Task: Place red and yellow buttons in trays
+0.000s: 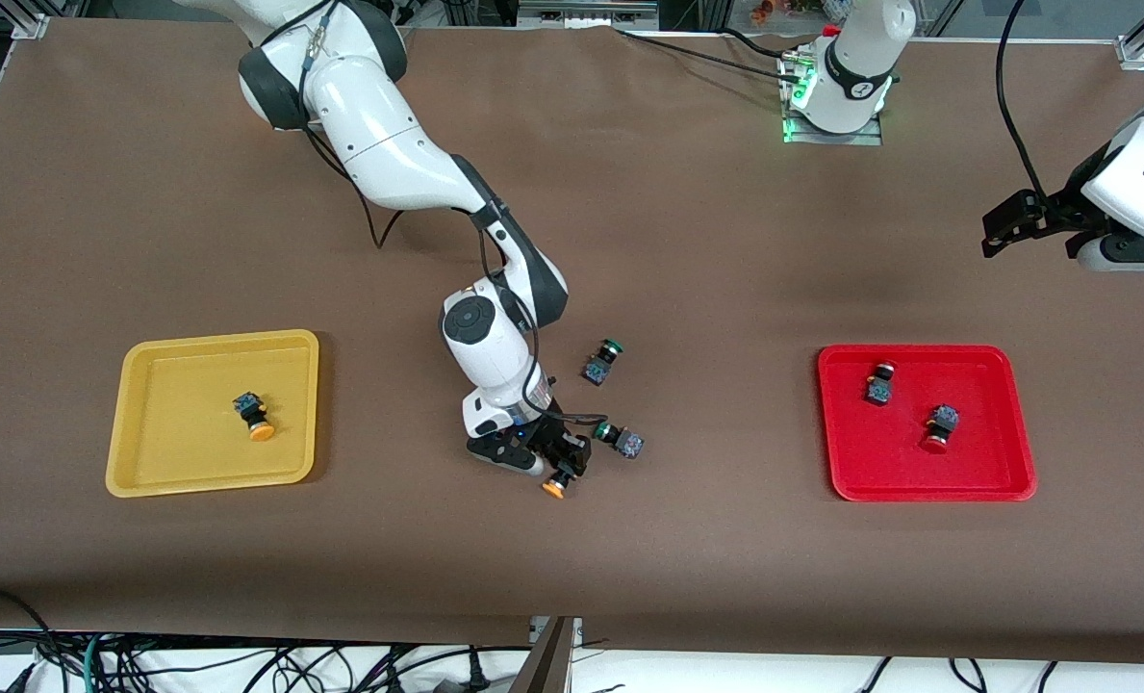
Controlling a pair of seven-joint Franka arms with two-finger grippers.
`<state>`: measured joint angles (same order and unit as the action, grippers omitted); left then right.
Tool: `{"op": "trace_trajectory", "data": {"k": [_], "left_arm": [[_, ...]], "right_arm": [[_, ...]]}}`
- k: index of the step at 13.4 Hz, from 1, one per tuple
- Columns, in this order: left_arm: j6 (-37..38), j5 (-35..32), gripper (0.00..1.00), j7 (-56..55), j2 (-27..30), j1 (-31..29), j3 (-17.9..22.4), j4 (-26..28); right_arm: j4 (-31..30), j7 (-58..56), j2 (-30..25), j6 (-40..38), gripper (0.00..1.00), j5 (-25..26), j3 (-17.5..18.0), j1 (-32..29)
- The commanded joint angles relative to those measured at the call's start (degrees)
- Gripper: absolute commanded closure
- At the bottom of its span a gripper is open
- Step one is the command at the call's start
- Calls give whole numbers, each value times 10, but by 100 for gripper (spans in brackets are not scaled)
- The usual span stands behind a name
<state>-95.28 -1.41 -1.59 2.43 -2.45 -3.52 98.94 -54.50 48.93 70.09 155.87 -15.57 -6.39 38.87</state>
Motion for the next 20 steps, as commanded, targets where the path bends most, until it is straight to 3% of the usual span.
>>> {"op": "trace_trajectory", "data": {"k": [1, 4, 8, 12, 14, 17, 20], "left_arm": [[17, 13, 0, 0, -10, 3, 2, -21], [19, 14, 0, -3, -10, 7, 0, -22], [21, 14, 0, -2, -15, 8, -2, -33], [22, 15, 0, 0, -18, 9, -4, -34], [23, 16, 0, 0, -18, 9, -4, -34], [43, 18, 0, 3, -18, 9, -4, -34], [42, 19, 0, 4, -18, 9, -4, -34]], "right_arm": [[15, -9, 10, 1, 100, 7, 2, -1], [14, -10, 1, -14, 100, 6, 2, -1], [13, -12, -56, -119, 100, 5, 2, -7], [-10, -124, -110, -235, 100, 2, -4, -26], [-79, -205, -170, -274, 100, 2, -8, -55], [-247, -365, -275, -283, 100, 1, -17, -97], [-390, -514, -360, -278, 100, 0, -73, -107]]}}
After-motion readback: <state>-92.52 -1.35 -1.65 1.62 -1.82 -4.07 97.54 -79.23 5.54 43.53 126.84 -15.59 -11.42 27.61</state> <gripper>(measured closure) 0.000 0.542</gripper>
